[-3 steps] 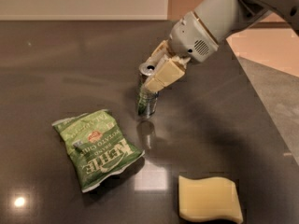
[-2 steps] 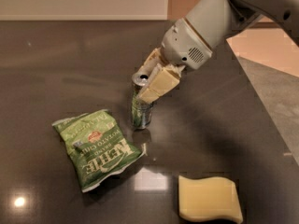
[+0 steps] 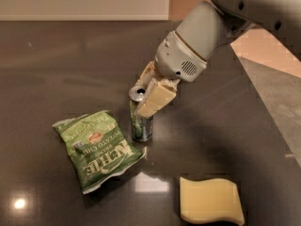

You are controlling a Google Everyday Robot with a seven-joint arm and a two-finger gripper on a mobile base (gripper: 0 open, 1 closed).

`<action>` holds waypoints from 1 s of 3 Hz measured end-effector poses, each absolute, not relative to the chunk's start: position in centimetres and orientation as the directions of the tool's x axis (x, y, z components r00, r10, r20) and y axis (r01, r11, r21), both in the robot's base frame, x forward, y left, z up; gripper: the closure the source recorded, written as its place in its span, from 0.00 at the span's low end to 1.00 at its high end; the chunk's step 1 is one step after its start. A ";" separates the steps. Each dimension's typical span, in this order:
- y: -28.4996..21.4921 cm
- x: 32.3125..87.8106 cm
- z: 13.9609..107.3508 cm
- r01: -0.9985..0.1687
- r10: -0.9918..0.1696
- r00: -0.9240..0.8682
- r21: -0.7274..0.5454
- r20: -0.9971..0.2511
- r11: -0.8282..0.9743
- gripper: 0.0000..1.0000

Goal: Move redbull can near green jalapeno chip bag

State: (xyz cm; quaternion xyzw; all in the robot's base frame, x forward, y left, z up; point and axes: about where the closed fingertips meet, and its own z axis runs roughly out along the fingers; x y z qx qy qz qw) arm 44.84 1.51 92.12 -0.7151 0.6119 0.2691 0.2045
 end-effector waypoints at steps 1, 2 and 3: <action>1.7 44.5 91.6 -0.984 -0.770 0.108 0.045 -0.629 -0.175 0.58; 1.9 44.5 91.7 -0.984 -0.770 0.111 0.041 -0.629 -0.175 0.36; 2.0 44.4 91.8 -0.984 -0.769 0.114 0.037 -0.629 -0.176 0.13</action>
Offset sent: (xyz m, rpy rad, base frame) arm -0.0028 0.0022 -0.0050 -0.0081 0.0061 0.0073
